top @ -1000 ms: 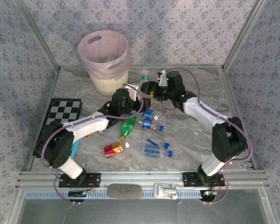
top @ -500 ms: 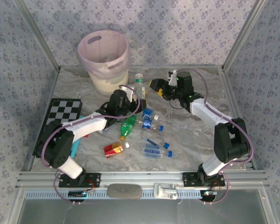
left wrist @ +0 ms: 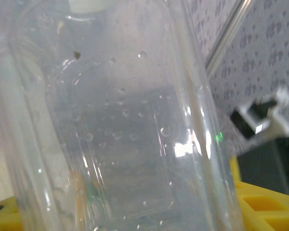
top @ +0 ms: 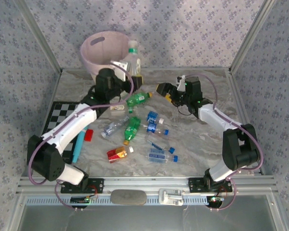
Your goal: Put the plastic bottles in the bin
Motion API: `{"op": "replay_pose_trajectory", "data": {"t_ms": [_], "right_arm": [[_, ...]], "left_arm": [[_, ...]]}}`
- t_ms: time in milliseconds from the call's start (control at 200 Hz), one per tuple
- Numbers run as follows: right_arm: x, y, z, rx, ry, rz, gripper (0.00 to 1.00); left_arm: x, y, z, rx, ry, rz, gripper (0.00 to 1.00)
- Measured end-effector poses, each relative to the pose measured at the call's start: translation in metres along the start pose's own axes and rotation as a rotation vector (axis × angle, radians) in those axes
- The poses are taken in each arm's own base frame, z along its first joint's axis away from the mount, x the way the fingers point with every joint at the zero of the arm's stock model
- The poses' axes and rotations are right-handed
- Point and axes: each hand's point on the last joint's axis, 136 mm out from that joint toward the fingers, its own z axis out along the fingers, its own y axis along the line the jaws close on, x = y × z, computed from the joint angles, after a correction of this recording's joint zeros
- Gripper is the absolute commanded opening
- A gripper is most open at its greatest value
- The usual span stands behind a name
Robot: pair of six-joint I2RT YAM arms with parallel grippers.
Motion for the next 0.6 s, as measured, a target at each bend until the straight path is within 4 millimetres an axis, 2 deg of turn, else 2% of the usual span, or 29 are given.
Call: {"op": "replay_pose_trajectory", "data": {"t_ms": [145,255,450,600], "right_arm": [[0.004,-0.006,0.001,0.013,0.005,0.003,1.00],[0.008,-0.011,0.001,0.022,0.012,0.009,1.00],[0.015,-0.019,0.002,0.035,0.025,0.021,1.00],[0.016,-0.020,0.002,0.037,0.027,0.022,1.00]], "left_arm": [[-0.053,0.025,-0.015,-0.078,-0.062,0.080,0.56],[-0.074,0.051,-0.022,-0.150,-0.074,0.117,0.56],[-0.075,0.111,-0.021,-0.279,0.006,0.111,0.56],[-0.060,0.149,-0.014,-0.345,0.101,0.073,0.56]]}}
